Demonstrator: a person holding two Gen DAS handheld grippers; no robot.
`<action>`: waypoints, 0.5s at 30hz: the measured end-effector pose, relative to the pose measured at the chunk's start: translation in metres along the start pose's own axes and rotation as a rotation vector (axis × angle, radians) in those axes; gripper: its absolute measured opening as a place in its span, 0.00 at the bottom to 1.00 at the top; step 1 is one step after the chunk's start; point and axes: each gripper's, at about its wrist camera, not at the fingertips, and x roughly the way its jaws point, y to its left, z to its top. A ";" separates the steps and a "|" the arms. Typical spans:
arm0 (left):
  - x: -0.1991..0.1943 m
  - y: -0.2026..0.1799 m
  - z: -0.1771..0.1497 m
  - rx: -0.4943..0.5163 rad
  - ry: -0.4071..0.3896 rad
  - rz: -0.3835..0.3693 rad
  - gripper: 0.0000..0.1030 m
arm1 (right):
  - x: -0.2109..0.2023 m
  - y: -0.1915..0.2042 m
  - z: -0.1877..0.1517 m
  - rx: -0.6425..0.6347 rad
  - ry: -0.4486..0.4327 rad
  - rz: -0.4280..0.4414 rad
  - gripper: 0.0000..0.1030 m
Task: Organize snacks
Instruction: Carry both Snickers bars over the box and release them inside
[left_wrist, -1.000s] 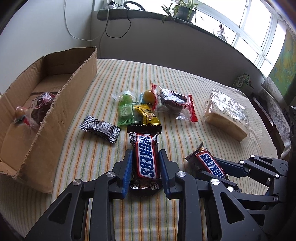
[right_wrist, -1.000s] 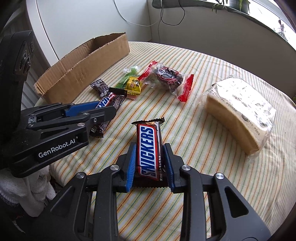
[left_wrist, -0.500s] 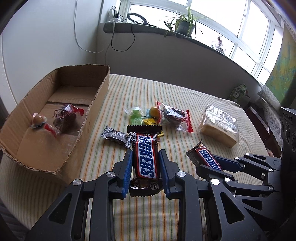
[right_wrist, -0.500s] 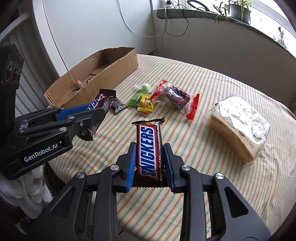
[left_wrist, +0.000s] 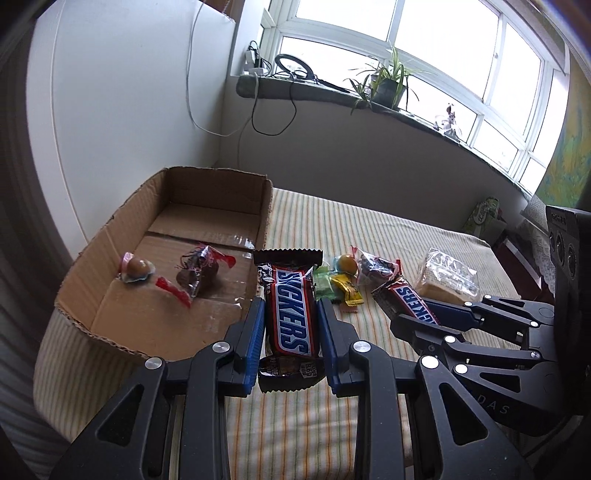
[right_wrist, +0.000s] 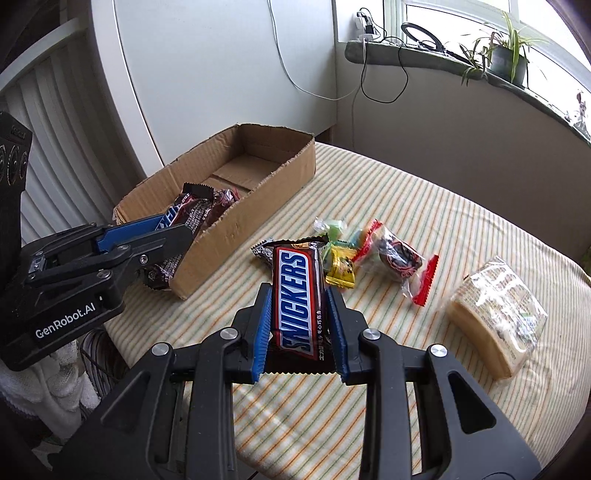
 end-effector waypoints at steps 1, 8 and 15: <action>-0.002 0.003 0.001 -0.002 -0.006 0.004 0.26 | 0.001 0.003 0.004 -0.005 -0.003 0.001 0.29; -0.008 0.025 0.005 -0.029 -0.026 0.024 0.26 | 0.010 0.018 0.028 -0.035 -0.012 0.009 0.29; -0.008 0.049 0.009 -0.055 -0.035 0.058 0.26 | 0.025 0.032 0.052 -0.063 -0.014 0.018 0.29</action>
